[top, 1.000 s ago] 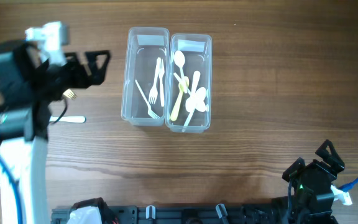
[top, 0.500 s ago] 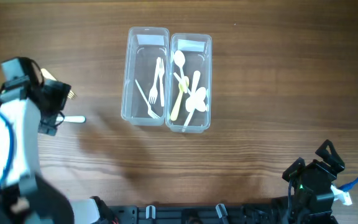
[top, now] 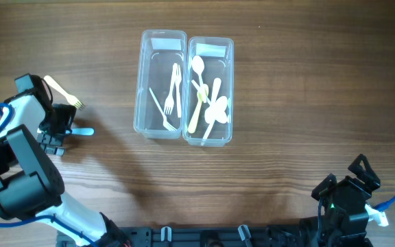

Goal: Pack container

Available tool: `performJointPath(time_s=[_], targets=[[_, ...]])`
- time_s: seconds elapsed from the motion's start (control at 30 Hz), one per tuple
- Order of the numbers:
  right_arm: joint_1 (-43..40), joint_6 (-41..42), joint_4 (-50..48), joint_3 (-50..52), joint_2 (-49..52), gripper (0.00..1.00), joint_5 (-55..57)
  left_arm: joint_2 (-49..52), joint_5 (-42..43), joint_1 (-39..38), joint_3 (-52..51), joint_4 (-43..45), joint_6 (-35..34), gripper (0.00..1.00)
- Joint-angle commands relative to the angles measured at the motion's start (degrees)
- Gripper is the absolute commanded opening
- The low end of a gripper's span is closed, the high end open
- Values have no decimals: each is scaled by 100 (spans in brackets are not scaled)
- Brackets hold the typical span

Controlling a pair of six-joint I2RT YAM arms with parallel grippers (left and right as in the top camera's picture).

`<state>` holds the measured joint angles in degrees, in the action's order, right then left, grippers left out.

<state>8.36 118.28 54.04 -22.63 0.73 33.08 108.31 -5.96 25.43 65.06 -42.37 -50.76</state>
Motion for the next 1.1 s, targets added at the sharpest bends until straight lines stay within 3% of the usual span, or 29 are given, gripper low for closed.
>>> performJointPath(time_s=[0.0, 0.17, 0.53, 0.63, 0.73, 0.83, 0.9, 1.0, 1.07], targets=[[-2, 42, 2, -22, -48, 100, 98, 46, 245, -153, -535, 415, -96, 100], [-2, 42, 2, -22, -48, 100, 98, 46, 765, -350, -1333, 1298, -291, 98], [-2, 42, 2, -22, -48, 100, 96, 46, 2592, -466, -1438, 1517, -678, 96], [-2, 39, 0, -22, -48, 100, 96, 46, 2599, -455, -1438, 1482, -675, 91], [-2, 42, 2, -22, -48, 100, 98, 46, 2269, -455, -1436, 1364, -678, 99], [-2, 39, 2, -22, -48, 100, 96, 46, 1655, -452, -1436, 1141, -675, 100], [-2, 39, 2, -22, -48, 100, 96, 46, 1226, -452, -1438, 990, -675, 95], [-2, 42, 2, -22, -48, 100, 96, 44, 1032, -452, -1438, 861, -673, 79], [-2, 42, 2, -22, -48, 100, 98, 44, 1032, -433, -1436, 817, -673, 81]])
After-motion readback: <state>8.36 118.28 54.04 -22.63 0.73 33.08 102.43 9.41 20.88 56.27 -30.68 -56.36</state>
